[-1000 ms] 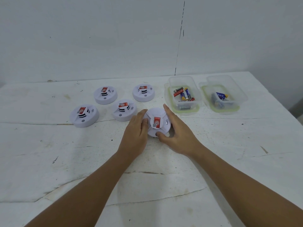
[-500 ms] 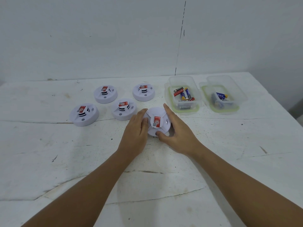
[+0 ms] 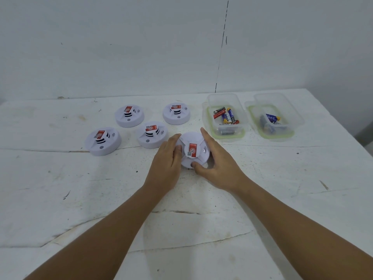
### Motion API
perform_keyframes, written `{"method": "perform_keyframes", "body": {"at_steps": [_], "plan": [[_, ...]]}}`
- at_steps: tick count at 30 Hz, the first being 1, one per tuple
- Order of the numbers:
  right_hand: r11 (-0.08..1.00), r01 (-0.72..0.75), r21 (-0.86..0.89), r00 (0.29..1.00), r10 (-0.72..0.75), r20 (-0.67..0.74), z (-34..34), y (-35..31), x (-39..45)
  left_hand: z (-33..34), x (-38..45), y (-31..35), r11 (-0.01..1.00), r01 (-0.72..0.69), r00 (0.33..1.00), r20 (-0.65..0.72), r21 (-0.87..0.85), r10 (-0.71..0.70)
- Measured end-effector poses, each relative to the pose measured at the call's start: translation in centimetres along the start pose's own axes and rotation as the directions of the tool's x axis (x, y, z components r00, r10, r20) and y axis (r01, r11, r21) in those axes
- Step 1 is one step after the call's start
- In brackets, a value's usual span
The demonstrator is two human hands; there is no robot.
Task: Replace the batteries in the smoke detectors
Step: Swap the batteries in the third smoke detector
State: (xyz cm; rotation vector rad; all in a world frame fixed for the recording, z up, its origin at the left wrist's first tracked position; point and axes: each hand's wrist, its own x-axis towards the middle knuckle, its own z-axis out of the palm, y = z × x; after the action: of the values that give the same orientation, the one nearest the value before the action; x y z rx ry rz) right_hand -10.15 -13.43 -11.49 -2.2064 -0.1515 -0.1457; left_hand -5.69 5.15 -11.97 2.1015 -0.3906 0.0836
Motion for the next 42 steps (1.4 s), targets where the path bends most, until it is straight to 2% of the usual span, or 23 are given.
{"method": "perform_keyframes", "body": {"at_steps": [42], "plan": [[0.999, -0.017, -0.032, 1.0, 0.017, -0.005, 0.12, 0.25, 0.01, 0.09, -0.14, -0.06, 0.999, -0.007, 1.0, -0.017, 0.034, 0.008]]}}
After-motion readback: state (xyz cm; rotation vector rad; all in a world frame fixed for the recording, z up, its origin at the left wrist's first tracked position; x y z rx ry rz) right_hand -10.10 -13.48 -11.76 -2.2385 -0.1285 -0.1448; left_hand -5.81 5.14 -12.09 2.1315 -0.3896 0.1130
